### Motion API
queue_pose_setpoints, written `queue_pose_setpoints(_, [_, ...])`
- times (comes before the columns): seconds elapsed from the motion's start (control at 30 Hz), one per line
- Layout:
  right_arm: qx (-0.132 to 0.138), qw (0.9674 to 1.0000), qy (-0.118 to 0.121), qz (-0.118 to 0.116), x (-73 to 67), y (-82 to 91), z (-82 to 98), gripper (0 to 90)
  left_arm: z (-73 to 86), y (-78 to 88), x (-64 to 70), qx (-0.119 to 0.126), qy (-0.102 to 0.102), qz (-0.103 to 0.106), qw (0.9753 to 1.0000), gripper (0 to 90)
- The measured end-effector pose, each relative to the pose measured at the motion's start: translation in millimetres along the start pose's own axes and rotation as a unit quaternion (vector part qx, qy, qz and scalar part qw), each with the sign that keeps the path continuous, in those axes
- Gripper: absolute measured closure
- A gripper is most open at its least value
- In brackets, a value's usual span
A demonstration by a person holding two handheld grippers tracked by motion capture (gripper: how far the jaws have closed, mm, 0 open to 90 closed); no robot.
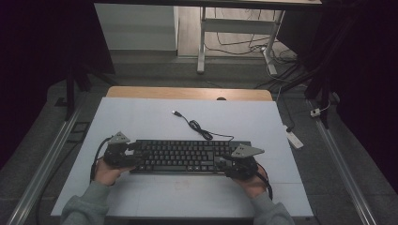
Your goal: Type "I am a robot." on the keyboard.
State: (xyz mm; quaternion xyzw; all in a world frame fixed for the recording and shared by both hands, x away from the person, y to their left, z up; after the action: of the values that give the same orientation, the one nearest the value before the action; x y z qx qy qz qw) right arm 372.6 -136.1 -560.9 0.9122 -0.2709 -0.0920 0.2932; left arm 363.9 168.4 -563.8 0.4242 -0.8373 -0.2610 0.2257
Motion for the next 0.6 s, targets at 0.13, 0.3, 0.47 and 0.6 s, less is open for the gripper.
queue_pose_setpoints(0.13, [0.005, 1.0000, -0.002, -0.001, -0.7, 4.1, 1.3, 54.2, -1.3, 1.4, 0.5, 0.002, 0.003, 0.005, 1.0000, 34.8])
queue_pose_setpoints(0.3, [0.011, 0.9999, -0.004, -0.001, -0.3, 10.2, 3.8, 54.0, -2.4, 1.9, 1.4, 0.005, 0.003, 0.008, 1.0000, 32.7])
queue_pose_setpoints(0.47, [0.009, 0.9999, -0.009, 0.003, 1.4, 15.1, 8.2, 54.0, -3.1, 1.2, 3.5, 0.006, -0.001, 0.011, 0.9999, 32.0])
queue_pose_setpoints(0.6, [0.010, 0.9999, -0.009, 0.000, 1.7, 14.8, 8.6, 54.0, -3.7, 0.2, 9.1, 0.006, -0.010, 0.019, 0.9997, 33.0])
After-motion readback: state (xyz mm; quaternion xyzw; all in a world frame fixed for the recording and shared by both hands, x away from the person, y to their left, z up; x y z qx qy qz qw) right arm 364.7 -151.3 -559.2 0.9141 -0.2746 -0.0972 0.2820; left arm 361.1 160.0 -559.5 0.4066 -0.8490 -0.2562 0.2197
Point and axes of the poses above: each handheld gripper's, and its own axes: y roughly backward along the jaws, z roughly out of its underside, x roughly to its right, the point moved 10 cm from there along -y, roughly forward along the jaws, and after that the axes turned 3 degrees about -z, right-handed, at the moved point
